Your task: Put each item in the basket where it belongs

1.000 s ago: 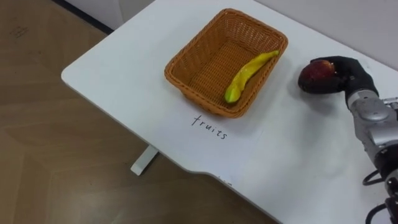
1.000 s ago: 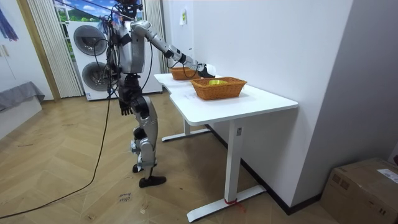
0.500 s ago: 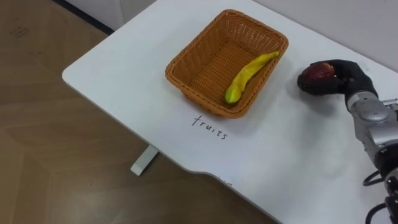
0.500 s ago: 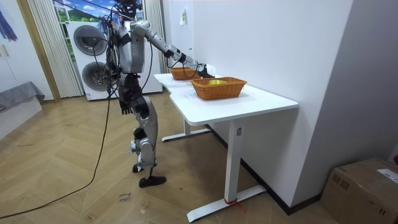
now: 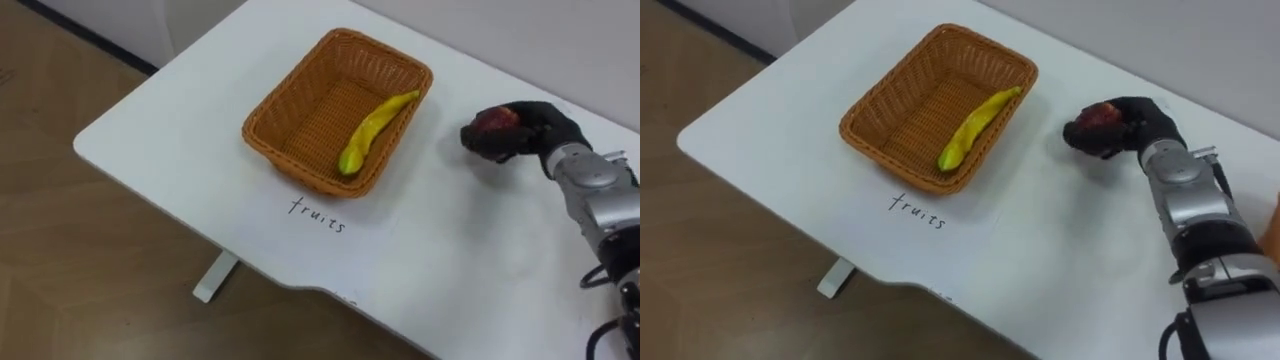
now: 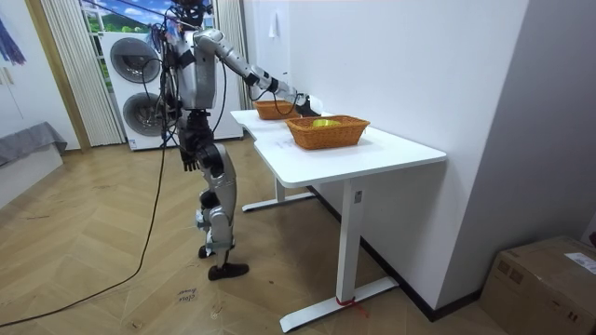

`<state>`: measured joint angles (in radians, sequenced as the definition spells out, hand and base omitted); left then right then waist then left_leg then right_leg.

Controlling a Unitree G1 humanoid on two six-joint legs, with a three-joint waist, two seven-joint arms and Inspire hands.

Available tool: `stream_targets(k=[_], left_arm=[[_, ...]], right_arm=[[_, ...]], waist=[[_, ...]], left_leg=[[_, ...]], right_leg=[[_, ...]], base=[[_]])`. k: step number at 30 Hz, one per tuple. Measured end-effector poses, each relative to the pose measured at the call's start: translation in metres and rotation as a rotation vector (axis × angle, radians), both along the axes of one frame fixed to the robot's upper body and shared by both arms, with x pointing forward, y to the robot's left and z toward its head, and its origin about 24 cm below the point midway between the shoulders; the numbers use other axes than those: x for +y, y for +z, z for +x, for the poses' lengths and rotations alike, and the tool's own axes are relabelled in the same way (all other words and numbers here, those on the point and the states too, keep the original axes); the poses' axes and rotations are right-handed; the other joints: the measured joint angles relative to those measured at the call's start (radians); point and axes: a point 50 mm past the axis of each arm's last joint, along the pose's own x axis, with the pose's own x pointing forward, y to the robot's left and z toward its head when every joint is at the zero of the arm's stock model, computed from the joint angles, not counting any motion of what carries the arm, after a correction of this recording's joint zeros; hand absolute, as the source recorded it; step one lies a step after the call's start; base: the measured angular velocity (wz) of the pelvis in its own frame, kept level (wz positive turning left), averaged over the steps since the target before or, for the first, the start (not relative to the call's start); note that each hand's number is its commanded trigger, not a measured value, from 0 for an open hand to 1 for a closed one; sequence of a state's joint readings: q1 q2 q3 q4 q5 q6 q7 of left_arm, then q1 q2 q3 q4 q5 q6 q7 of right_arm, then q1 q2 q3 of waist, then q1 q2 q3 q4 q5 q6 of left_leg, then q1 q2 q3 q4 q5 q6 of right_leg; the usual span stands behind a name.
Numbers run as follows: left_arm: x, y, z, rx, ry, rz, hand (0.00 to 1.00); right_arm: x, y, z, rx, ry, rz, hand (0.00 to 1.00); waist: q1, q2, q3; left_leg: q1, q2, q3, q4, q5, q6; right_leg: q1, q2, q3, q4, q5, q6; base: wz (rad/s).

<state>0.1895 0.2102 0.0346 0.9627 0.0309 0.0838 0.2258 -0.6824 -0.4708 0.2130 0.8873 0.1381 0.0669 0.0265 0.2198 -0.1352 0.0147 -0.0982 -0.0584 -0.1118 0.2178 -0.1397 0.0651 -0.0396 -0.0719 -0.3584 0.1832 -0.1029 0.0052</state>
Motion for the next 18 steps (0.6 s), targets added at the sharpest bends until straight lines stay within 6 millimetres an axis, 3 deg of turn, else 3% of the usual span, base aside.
stream_targets(k=[4, 18], left_arm=[[0.001, 0.0, 0.0, 0.002, -0.01, 0.006, 0.0], [0.0, -0.003, -0.028, 0.109, 0.002, -0.007, 0.0]], right_arm=[[0.011, 0.01, 0.001, -0.051, 0.068, -0.037, 1.0], [0.019, 0.008, -0.003, -0.013, 0.138, -0.091, 1.0]], waist=[[-0.017, -0.005, -0.012], [-0.018, 0.006, -0.0088]], left_leg=[[0.03, -0.004, -0.005, -0.013, -0.003, 0.002], [0.115, -0.009, -0.014, -0.013, -0.005, 0.002]], right_leg=[[0.039, 0.0, 0.001, -0.016, -0.002, 0.004], [0.129, -0.003, -0.001, -0.014, -0.007, 0.01]], base=[[0.03], [0.01]])
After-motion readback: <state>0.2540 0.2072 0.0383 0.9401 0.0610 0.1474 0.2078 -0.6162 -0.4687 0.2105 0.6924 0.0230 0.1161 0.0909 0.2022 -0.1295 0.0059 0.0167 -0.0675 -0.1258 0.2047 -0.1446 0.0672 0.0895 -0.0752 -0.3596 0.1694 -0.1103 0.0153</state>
